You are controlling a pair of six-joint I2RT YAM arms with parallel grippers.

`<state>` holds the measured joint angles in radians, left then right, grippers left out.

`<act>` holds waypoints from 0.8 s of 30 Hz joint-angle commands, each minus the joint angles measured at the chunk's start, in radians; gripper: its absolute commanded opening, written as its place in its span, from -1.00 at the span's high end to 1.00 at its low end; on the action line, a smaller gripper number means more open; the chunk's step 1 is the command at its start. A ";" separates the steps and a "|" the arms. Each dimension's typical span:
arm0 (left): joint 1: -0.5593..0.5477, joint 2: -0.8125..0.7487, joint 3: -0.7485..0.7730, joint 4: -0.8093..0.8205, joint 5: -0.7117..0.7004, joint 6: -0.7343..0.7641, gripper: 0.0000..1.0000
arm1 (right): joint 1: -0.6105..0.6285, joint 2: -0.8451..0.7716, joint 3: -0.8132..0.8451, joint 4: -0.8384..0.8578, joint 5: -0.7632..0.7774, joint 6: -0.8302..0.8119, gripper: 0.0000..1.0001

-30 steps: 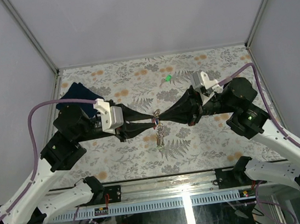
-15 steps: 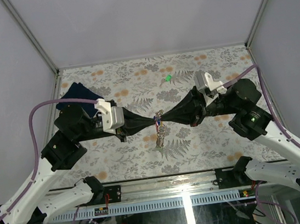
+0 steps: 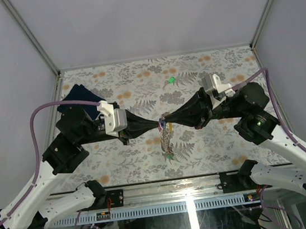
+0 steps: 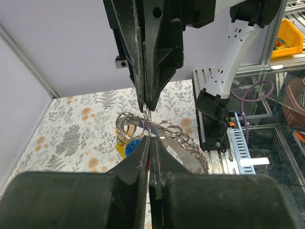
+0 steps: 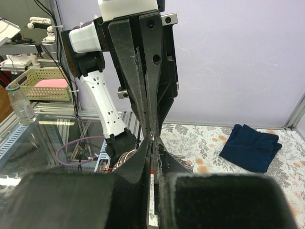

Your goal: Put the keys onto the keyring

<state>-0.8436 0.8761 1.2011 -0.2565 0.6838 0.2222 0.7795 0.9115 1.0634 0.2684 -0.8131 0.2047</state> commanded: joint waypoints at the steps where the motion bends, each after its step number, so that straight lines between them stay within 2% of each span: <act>1: -0.005 0.006 0.010 0.053 0.023 -0.002 1.00 | 0.000 -0.046 -0.007 0.136 0.068 0.021 1.00; 16: -0.005 0.012 -0.008 0.114 0.025 -0.025 1.00 | -0.001 -0.028 -0.106 0.412 0.138 0.177 1.00; 24: -0.005 0.002 -0.016 0.118 0.001 -0.025 1.00 | 0.000 -0.035 -0.107 0.339 0.215 0.146 1.00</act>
<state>-0.8436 0.8890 1.1980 -0.1982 0.6907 0.2123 0.7795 0.8906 0.9371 0.5556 -0.6876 0.3676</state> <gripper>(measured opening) 0.010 0.010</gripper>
